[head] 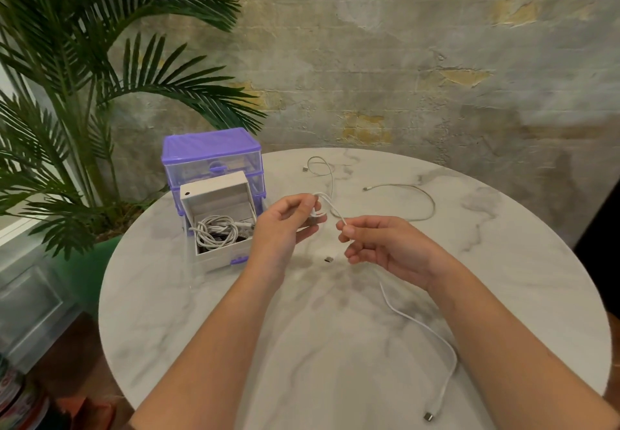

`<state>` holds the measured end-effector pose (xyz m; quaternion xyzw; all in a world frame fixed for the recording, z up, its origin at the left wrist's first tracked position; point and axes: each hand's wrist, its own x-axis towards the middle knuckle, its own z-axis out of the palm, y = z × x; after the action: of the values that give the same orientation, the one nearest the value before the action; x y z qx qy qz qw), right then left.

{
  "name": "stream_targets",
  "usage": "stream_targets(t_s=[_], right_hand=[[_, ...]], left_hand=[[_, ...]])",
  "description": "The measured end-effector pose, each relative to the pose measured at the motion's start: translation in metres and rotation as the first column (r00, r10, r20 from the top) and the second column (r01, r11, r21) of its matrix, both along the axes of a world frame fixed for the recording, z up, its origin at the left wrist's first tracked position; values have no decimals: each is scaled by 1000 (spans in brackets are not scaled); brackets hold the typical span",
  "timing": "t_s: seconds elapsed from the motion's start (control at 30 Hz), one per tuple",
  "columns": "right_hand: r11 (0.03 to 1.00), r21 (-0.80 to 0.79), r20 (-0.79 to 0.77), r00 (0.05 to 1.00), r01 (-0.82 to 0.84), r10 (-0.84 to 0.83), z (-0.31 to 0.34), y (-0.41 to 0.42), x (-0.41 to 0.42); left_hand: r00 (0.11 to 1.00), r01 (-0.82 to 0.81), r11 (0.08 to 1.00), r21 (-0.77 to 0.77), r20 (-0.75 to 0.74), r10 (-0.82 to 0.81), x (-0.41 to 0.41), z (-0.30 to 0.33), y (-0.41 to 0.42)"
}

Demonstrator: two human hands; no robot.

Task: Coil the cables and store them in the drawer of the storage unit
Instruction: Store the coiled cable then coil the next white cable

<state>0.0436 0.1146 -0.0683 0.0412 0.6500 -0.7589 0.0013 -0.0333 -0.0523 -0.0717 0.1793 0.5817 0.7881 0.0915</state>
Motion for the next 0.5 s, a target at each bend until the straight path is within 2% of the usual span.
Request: stream_targets(t_s=[0.13, 0.23, 0.37, 0.5], right_hand=[[954, 103, -94, 958, 280, -271, -3, -2, -3], [915, 63, -130, 912, 399, -389, -4, 1, -5], [934, -132, -112, 931, 331, -346, -5, 5, -7], [927, -231, -114, 938, 297, -329, -5, 4, -7]], left_hand=[[999, 27, 997, -71, 19, -26, 0, -1, 1], [999, 42, 988, -150, -10, -44, 3, -3, 3], [997, 72, 987, -144, 21, -70, 4, -4, 4], [994, 98, 986, -133, 62, -91, 5, -4, 4]])
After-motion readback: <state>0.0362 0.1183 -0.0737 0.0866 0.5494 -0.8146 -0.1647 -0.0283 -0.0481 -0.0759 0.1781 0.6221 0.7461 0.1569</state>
